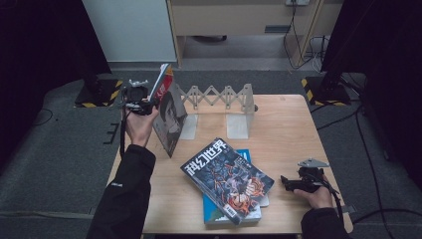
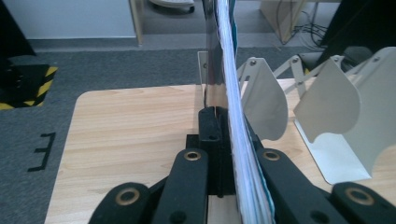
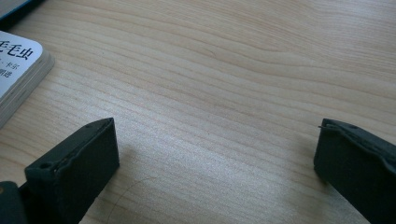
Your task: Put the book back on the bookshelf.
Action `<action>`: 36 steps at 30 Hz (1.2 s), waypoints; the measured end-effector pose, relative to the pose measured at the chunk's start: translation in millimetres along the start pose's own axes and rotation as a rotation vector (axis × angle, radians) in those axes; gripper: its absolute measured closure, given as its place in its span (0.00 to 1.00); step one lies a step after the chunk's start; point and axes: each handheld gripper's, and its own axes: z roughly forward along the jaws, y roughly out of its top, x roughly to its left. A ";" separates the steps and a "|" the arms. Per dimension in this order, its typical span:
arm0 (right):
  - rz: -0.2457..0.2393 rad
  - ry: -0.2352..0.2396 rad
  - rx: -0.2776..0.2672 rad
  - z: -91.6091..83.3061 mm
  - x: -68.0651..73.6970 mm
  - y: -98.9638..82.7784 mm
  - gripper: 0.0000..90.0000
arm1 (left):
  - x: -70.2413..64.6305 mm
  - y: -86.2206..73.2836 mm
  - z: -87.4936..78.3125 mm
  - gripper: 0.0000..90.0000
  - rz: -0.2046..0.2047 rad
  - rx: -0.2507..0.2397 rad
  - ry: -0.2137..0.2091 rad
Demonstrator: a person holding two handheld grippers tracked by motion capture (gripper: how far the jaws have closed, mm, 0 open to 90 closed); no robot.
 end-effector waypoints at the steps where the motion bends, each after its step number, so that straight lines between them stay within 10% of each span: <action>1: -0.001 -0.001 0.000 0.1 -0.1 0.0 0.00 | -1.1 0.7 0.6 0.96 -0.001 0.003 0.009; 24: -0.003 -0.001 -0.001 0.1 -0.2 0.0 0.00 | -15.7 7.9 14.8 0.94 -0.010 0.010 0.111; 36: -0.002 0.002 -0.002 0.1 -0.3 0.0 0.00 | -11.0 -5.0 -6.9 0.69 0.004 -0.077 -0.003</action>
